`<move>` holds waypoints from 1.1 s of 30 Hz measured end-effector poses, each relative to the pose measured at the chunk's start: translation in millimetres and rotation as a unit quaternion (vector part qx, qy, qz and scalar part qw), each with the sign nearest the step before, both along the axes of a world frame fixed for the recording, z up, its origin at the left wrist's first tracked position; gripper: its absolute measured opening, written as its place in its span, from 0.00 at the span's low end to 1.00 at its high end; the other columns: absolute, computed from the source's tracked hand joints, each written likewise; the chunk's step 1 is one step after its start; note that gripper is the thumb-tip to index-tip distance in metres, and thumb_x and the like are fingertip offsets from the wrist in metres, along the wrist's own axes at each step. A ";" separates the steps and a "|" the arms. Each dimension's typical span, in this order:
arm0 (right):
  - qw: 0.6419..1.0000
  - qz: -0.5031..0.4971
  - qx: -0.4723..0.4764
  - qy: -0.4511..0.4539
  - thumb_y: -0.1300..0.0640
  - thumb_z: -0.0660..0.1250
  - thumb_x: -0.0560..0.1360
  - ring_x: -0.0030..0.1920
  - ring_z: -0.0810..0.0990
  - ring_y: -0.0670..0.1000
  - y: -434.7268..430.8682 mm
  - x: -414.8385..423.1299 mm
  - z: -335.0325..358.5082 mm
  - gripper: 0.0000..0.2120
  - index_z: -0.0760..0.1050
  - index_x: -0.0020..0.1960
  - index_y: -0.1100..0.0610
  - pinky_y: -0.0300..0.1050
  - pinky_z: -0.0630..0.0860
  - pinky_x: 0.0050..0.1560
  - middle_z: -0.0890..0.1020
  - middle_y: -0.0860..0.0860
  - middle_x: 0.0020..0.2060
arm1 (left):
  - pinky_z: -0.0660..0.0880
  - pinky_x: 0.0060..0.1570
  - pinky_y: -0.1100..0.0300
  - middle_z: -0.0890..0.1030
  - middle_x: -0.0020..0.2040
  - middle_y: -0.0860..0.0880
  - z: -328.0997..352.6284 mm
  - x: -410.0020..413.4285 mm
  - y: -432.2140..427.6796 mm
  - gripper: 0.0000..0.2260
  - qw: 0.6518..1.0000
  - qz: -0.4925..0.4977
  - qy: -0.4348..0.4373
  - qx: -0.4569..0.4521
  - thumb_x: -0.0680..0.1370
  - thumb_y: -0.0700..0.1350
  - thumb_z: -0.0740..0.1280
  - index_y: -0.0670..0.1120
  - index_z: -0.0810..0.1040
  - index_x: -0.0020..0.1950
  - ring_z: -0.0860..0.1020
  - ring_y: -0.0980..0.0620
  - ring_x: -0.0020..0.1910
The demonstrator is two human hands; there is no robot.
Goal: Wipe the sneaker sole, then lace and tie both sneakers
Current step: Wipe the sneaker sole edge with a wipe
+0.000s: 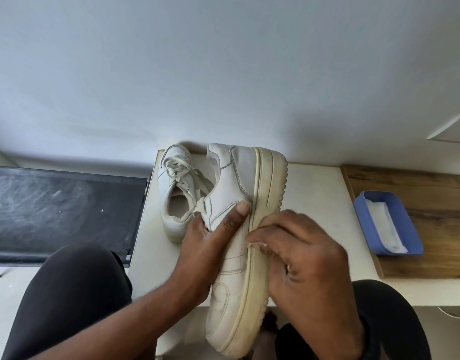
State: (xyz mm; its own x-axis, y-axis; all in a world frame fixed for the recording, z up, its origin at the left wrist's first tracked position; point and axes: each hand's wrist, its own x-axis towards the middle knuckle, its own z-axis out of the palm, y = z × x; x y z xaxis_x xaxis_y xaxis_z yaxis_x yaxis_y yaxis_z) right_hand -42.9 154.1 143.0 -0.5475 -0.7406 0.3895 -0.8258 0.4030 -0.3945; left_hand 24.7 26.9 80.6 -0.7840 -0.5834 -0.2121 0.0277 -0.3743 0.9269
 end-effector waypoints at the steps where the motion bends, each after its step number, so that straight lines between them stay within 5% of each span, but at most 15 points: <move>1: 1.000 0.015 0.004 0.001 0.72 0.76 0.66 0.47 0.81 0.49 -0.6 2.2 -0.6 0.16 0.85 0.47 0.55 0.44 0.81 0.50 0.82 0.47 0.46 | 0.78 0.64 0.38 0.87 0.57 0.41 1.2 0.3 -0.7 0.16 1.000 -0.004 0.004 0.001 0.77 0.53 0.72 0.45 0.84 0.61 0.85 0.41 0.59; 7: 0.998 -0.039 -0.033 0.020 0.70 0.75 0.69 0.45 0.81 0.48 0.6 -16.8 0.3 0.11 0.85 0.46 0.56 0.39 0.79 0.47 0.82 0.48 0.43 | 0.78 0.65 0.39 0.87 0.59 0.43 1.2 -0.8 -2.1 0.22 1.000 -0.006 0.000 0.004 0.74 0.51 0.75 0.44 0.81 0.65 0.85 0.43 0.60; 12: 0.999 0.011 -0.025 0.018 0.71 0.71 0.69 0.43 0.81 0.51 -1.9 0.4 -4.2 0.12 0.85 0.47 0.57 0.46 0.80 0.42 0.81 0.50 0.42 | 0.78 0.64 0.38 0.87 0.56 0.43 -2.5 1.4 0.2 0.17 1.000 0.006 -0.016 -0.004 0.76 0.47 0.71 0.43 0.82 0.64 0.85 0.43 0.59; 18: 0.996 -0.059 -0.052 0.046 0.69 0.78 0.67 0.43 0.80 0.49 2.4 -22.3 -2.4 0.11 0.86 0.45 0.56 0.35 0.76 0.46 0.83 0.49 0.42 | 0.79 0.62 0.40 0.88 0.54 0.46 -1.6 -1.2 -1.8 0.23 0.999 0.009 -0.035 -0.035 0.70 0.57 0.73 0.46 0.83 0.61 0.86 0.46 0.56; 23: 0.997 -0.004 -0.041 0.062 0.69 0.74 0.70 0.43 0.81 0.51 -3.1 -6.4 -6.4 0.11 0.86 0.46 0.55 0.46 0.80 0.42 0.83 0.48 0.43 | 0.80 0.56 0.47 0.88 0.53 0.44 -4.2 -0.1 -3.2 0.23 0.999 -0.003 -0.028 -0.035 0.71 0.55 0.73 0.42 0.83 0.60 0.86 0.45 0.55; 29: 0.991 -0.070 -0.080 0.075 0.69 0.77 0.70 0.41 0.82 0.50 -0.4 -24.7 -1.5 0.10 0.86 0.45 0.56 0.43 0.79 0.41 0.84 0.49 0.43 | 0.77 0.65 0.41 0.87 0.59 0.45 -3.3 -0.1 0.2 0.22 0.999 -0.027 -0.021 -0.011 0.72 0.55 0.75 0.48 0.82 0.63 0.84 0.44 0.61; 33: 0.995 -0.019 -0.065 0.079 0.70 0.74 0.71 0.42 0.81 0.50 -3.4 -10.4 -3.9 0.11 0.85 0.48 0.56 0.45 0.80 0.43 0.83 0.49 0.43 | 0.79 0.61 0.43 0.87 0.57 0.43 -4.0 1.5 0.2 0.24 0.999 -0.031 -0.021 -0.029 0.72 0.55 0.75 0.44 0.81 0.63 0.84 0.43 0.61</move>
